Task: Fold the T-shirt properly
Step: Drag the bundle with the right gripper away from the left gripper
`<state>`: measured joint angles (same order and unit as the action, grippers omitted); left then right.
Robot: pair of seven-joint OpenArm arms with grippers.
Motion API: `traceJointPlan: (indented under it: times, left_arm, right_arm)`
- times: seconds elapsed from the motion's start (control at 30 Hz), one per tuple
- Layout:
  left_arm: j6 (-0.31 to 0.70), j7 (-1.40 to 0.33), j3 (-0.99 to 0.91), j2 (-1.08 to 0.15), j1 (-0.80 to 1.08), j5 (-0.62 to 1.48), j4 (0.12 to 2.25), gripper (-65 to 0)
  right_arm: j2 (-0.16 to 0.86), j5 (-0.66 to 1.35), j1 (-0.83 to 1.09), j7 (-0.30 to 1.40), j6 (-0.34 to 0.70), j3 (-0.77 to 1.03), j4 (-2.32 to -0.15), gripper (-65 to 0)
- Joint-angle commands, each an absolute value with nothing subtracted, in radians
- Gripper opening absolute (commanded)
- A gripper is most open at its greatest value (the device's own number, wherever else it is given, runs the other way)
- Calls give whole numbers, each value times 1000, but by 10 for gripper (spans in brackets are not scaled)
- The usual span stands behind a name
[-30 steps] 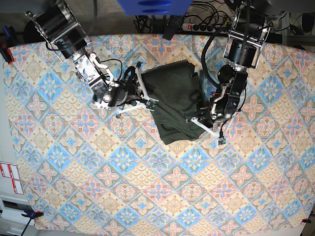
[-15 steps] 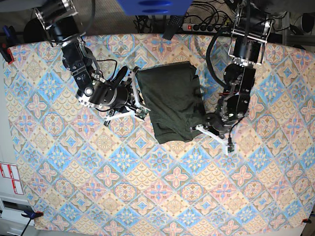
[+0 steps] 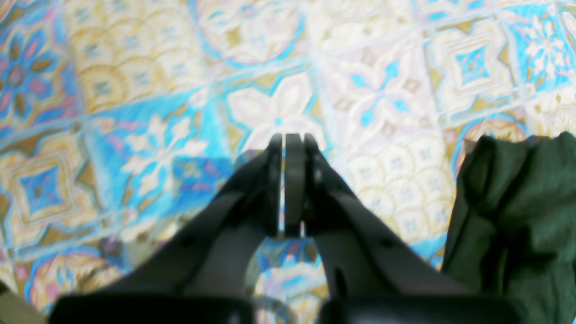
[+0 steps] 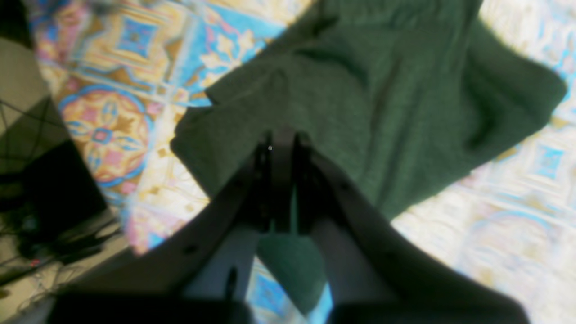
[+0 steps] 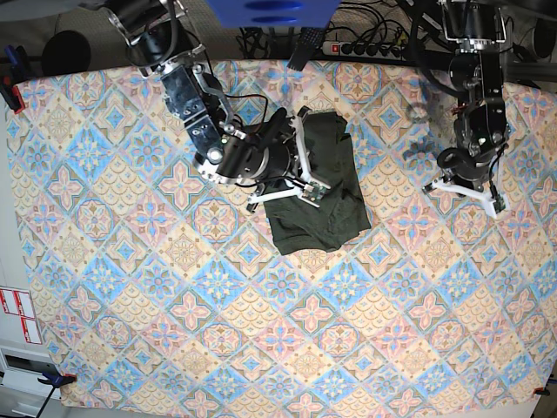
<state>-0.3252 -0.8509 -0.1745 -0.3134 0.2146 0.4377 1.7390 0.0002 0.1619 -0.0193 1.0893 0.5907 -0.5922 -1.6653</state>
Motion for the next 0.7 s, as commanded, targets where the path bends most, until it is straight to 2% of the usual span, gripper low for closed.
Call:
traceJointPlan:
  times: [0.0, 0.4, 0.67]
  left_arm:
    - [-321, -835, -211, -317, 245, 438, 1793, -650]
    - [-321, -835, -236, -315, 343, 440, 1853, -650]
    - [-321, -835, -237, -315, 340, 440, 1854, -650]
  right_arm:
    - [-27, 182, -53, 1067, 595, -605, -1662, -650]
    - [-143, 180, -154, 1027, 595, -671, -1325, -650]
    - [-148, 180, -214, 949, 595, -673, -1086, -650]
